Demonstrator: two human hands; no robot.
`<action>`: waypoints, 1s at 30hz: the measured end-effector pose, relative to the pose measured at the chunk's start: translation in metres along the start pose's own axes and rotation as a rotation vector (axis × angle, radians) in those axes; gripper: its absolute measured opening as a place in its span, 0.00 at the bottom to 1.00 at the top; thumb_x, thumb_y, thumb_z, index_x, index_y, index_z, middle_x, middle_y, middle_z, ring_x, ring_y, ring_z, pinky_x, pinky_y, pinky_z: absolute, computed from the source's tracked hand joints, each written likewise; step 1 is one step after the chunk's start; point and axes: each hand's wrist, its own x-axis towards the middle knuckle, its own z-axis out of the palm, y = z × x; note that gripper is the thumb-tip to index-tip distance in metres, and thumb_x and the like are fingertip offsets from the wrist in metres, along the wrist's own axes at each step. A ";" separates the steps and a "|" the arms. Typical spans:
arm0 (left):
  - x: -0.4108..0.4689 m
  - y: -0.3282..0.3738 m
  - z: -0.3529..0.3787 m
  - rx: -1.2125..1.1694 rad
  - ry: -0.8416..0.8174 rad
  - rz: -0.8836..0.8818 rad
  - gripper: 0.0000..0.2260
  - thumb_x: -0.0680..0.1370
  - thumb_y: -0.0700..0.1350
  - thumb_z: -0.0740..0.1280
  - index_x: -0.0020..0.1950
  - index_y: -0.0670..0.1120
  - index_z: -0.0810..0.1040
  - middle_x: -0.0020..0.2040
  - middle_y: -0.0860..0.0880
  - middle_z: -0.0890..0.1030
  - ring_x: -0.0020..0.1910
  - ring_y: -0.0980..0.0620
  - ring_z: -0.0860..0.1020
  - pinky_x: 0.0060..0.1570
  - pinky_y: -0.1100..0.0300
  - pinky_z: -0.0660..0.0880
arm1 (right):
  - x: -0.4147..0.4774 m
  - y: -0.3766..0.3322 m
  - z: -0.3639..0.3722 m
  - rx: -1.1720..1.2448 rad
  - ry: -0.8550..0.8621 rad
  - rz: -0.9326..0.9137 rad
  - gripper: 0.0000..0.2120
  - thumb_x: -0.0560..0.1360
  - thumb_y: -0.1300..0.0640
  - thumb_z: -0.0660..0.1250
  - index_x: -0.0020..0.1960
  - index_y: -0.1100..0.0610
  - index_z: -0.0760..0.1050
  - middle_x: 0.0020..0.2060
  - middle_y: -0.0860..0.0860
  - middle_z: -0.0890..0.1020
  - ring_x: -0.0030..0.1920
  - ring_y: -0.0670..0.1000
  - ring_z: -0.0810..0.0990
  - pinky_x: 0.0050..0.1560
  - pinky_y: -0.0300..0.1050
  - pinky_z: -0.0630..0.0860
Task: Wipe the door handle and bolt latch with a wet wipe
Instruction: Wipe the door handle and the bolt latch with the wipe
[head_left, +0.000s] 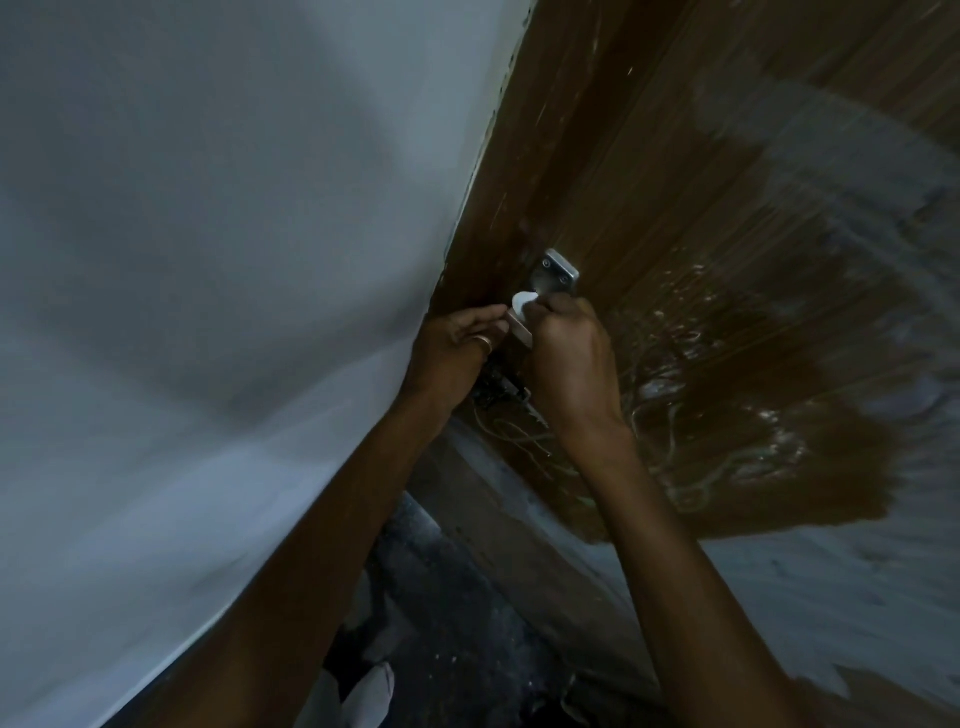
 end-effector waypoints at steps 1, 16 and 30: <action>0.000 0.000 0.001 -0.019 0.002 -0.012 0.13 0.79 0.43 0.69 0.63 0.48 0.81 0.57 0.54 0.83 0.60 0.57 0.79 0.65 0.52 0.75 | -0.004 0.003 -0.003 -0.020 -0.027 0.018 0.14 0.77 0.67 0.65 0.61 0.61 0.80 0.56 0.59 0.81 0.56 0.58 0.78 0.50 0.47 0.77; 0.003 -0.002 0.004 -0.108 0.019 -0.038 0.12 0.77 0.43 0.72 0.60 0.48 0.83 0.54 0.55 0.85 0.55 0.60 0.81 0.64 0.52 0.76 | 0.033 -0.006 -0.022 -0.192 0.109 -0.033 0.11 0.74 0.68 0.68 0.56 0.65 0.80 0.56 0.59 0.79 0.57 0.59 0.76 0.45 0.46 0.77; 0.008 -0.006 0.004 -0.102 0.016 -0.073 0.10 0.76 0.44 0.73 0.56 0.53 0.84 0.51 0.59 0.84 0.57 0.58 0.80 0.65 0.49 0.75 | 0.003 0.007 -0.042 -0.060 0.187 0.198 0.12 0.73 0.69 0.69 0.55 0.63 0.81 0.46 0.60 0.82 0.46 0.61 0.80 0.41 0.45 0.72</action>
